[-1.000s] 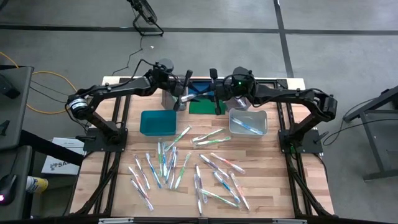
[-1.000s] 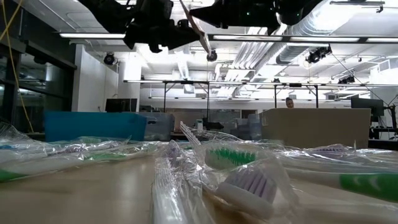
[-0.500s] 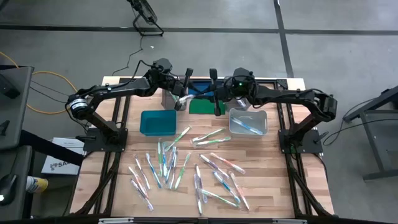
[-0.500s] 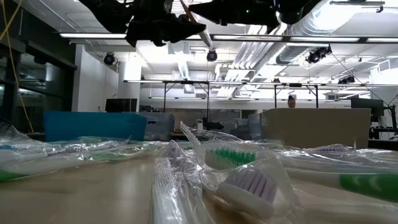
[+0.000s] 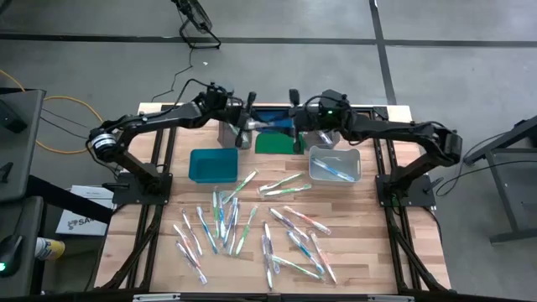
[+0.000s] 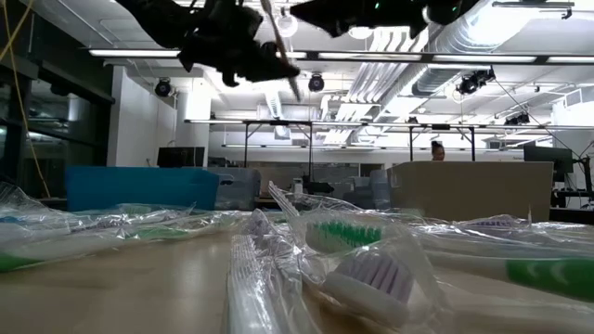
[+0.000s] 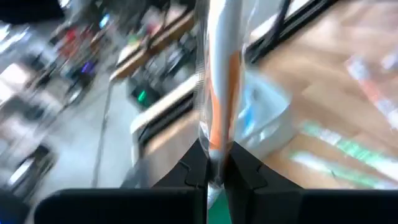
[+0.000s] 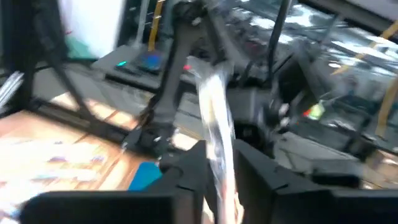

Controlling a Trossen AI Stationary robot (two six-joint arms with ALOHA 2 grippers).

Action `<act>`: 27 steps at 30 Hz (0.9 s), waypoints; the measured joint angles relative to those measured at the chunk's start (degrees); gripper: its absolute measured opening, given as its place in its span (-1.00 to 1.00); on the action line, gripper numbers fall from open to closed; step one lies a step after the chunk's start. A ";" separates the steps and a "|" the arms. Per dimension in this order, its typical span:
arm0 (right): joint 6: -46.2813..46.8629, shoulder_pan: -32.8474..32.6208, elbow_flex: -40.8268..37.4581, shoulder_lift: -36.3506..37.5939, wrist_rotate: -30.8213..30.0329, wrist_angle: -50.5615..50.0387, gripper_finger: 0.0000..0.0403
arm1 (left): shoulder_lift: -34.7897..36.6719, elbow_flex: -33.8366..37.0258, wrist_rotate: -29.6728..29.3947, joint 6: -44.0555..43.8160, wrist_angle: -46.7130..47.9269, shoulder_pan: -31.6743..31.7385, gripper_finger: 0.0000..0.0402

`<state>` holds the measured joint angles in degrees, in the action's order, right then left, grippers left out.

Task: Pick & Place Toothbrushes
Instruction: Put the orange toothbrush into the blue bin

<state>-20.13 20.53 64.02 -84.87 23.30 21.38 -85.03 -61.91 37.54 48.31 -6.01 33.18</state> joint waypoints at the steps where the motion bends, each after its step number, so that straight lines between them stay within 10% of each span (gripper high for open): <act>1: 0.46 -0.22 0.01 1.19 -2.12 -1.31 -0.51 | 0.65 -0.02 -2.44 0.78 2.79 0.14 -0.90; 16: 1.40 -4.66 0.03 11.22 -31.12 -24.73 0.04 | 10.83 0.02 -43.79 -10.04 50.79 -2.10 -0.90; 27: 5.72 -4.89 0.03 11.35 -30.97 -31.79 0.02 | 10.57 3.11 -48.40 -20.27 62.96 -11.26 -0.90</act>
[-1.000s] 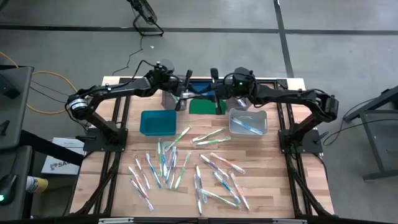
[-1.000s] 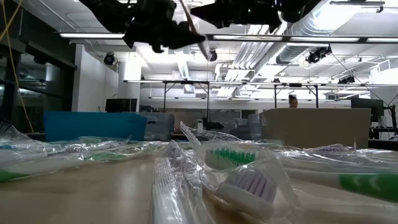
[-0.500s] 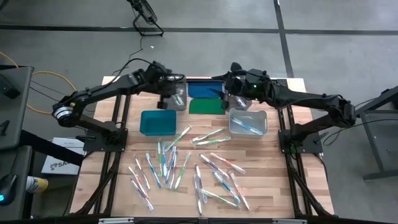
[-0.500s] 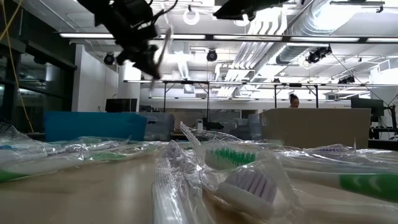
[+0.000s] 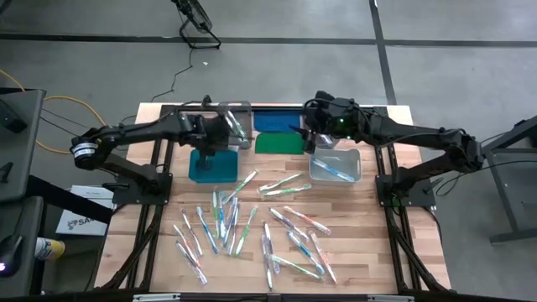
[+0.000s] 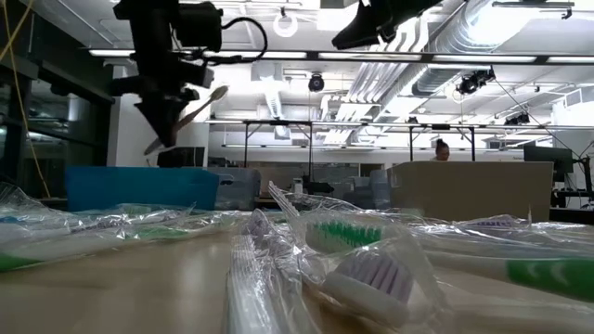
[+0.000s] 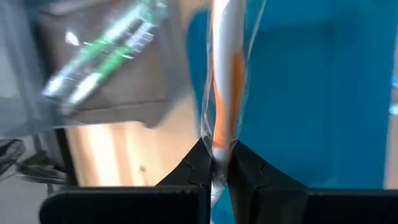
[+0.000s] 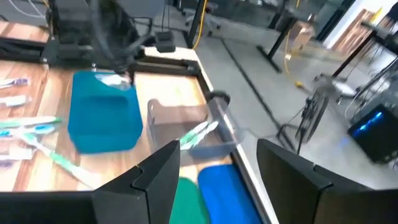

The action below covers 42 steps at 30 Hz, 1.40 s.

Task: Pick & Place Toothbrushes
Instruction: Put the orange toothbrush into the blue bin

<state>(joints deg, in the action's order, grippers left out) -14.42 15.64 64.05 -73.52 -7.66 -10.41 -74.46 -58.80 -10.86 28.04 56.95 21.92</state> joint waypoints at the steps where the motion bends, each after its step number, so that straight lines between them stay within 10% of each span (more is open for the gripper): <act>1: 0.75 0.00 0.00 -0.04 0.34 -0.39 0.02 | 0.02 0.80 0.26 -0.58 0.13 -0.55 -0.90; 36: 5.86 -0.77 -0.04 -0.07 3.79 -12.14 0.02 | -0.07 10.13 -3.88 7.93 -1.39 -1.34 -0.66; 42: 5.86 -1.09 -0.04 -0.73 12.05 -15.99 0.02 | -0.09 10.13 -3.86 7.76 -1.51 -1.34 -0.66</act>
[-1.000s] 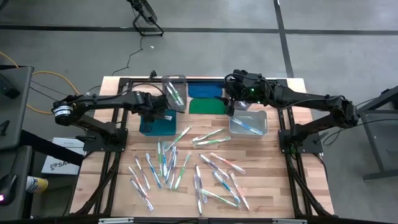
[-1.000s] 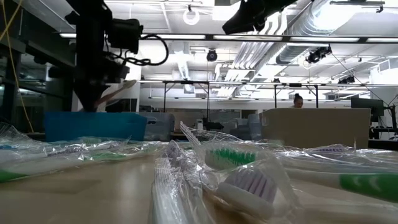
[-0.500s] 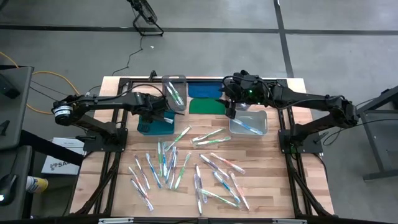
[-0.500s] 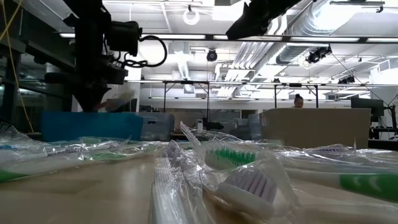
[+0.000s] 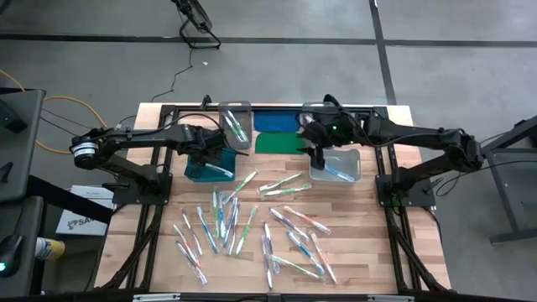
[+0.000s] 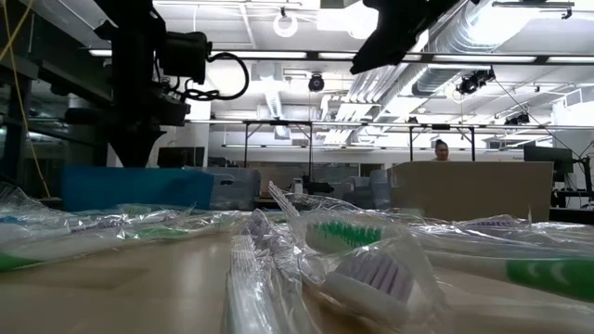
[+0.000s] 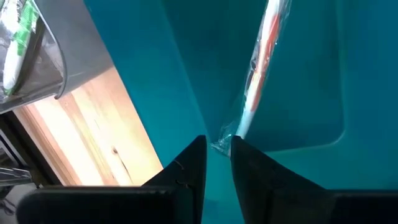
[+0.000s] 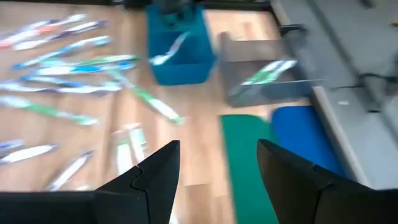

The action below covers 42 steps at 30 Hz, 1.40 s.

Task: Pick & Place Toothbrushes
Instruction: Put the orange toothbrush into the blue bin

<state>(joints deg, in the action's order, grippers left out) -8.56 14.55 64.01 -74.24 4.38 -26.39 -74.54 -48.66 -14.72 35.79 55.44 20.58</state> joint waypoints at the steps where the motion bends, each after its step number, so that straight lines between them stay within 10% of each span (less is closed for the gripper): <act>1: 0.01 0.00 0.00 -0.23 1.82 -0.46 0.02 | 0.00 0.00 0.00 -0.03 0.00 0.00 -0.66; 15: 21.42 -12.34 -0.10 -7.56 -1.45 -17.49 0.02 | -0.02 0.00 0.17 -1.77 -0.43 0.00 -0.65; 42: 54.67 -37.77 -4.39 -22.99 -13.00 -7.78 0.02 | -0.02 0.00 0.15 -1.73 -3.22 0.00 -0.65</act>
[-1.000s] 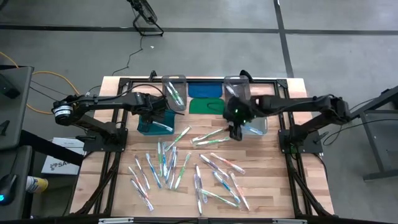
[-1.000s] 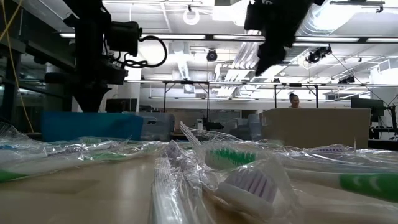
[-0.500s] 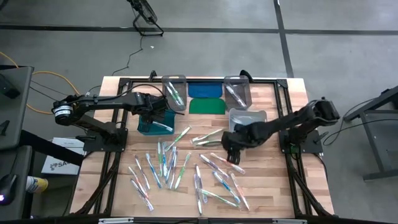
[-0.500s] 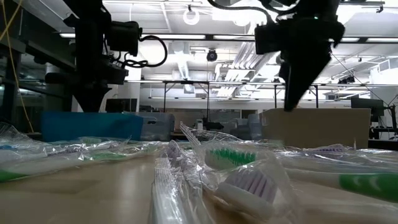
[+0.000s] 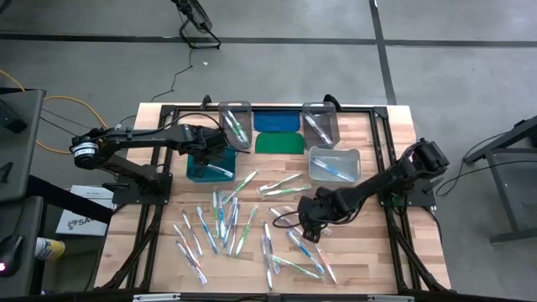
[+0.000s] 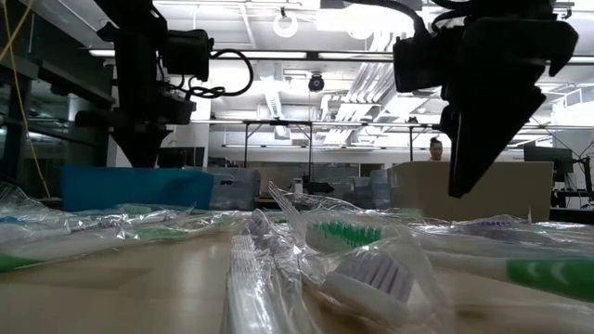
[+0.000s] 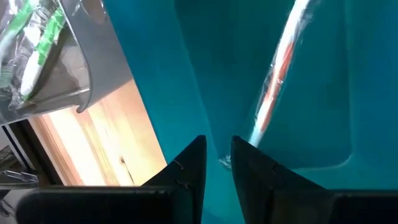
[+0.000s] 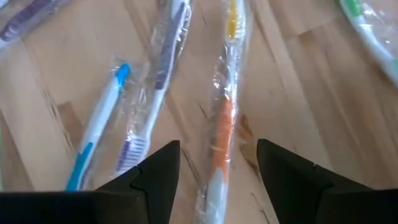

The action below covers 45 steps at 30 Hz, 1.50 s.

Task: Pick & Place Toothbrushes
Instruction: Put the orange toothbrush into the blue bin

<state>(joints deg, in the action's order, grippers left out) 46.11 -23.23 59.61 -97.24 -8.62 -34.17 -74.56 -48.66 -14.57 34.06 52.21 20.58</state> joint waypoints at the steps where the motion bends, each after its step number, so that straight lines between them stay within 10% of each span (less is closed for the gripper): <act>1: 0.46 -0.38 0.00 -0.55 -0.64 0.38 0.02 | 0.00 0.00 0.00 0.00 -0.08 0.00 -0.65; 14: 7.36 -4.00 0.17 -8.48 -5.42 3.38 -0.04 | 0.00 0.00 0.00 0.04 -0.47 0.02 -0.65; 30: 2.77 -2.83 0.12 -8.37 -6.84 3.36 -0.93 | 0.02 0.00 0.72 0.04 -1.38 0.02 -0.65; 45: -15.05 3.50 -0.09 1.83 -22.03 9.57 -0.97 | 0.22 -0.86 4.30 0.78 -8.62 0.02 -0.65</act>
<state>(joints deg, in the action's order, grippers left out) 31.06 -19.73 59.53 -95.41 -30.65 -24.60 -74.35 -49.53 -10.27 34.84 43.59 20.60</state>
